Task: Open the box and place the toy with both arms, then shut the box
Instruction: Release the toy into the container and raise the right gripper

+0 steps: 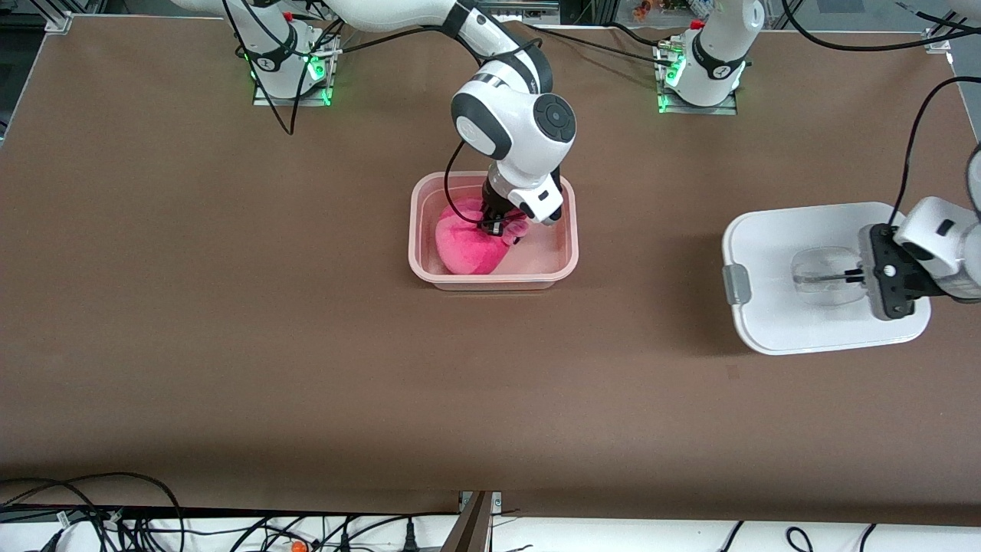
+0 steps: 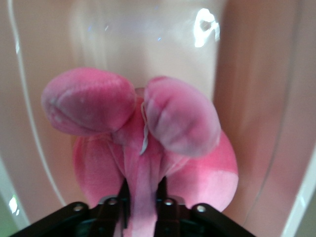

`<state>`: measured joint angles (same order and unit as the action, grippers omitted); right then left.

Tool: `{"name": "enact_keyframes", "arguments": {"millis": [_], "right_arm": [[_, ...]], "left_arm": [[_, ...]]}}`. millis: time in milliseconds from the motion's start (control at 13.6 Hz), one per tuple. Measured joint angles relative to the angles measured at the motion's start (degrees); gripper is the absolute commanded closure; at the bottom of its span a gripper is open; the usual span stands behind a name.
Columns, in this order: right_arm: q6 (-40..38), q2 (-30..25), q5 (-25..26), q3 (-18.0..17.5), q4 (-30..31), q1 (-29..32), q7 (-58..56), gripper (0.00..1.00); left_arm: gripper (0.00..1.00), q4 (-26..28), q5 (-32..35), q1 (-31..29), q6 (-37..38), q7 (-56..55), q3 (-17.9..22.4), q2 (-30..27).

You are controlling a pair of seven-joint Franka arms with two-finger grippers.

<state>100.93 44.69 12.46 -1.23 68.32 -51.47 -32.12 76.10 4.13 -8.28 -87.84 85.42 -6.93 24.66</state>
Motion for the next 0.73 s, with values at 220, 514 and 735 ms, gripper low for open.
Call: {"name": "enact_keyframes", "arguments": {"millis": [220,514,735], "right_arm": [[0.7,-0.1,0.0,0.1,-1.2,0.0,1.9,0.0],[0.5,-4.9,-1.7,2.8,-6.3,4.5,3.4,0.0],[-3.5,-10.7,-11.3,3.3,-9.1,15.9,2.4,0.0]], "left_arm": [[1.0,0.1,0.0,4.3,0.0,-0.9,-0.1,0.0],[1.0,0.1,0.0,8.1,0.1,-3.8,-0.2,0.0],[1.0,0.2,0.0,10.9,0.1,-4.0,-0.3,0.1]]}}
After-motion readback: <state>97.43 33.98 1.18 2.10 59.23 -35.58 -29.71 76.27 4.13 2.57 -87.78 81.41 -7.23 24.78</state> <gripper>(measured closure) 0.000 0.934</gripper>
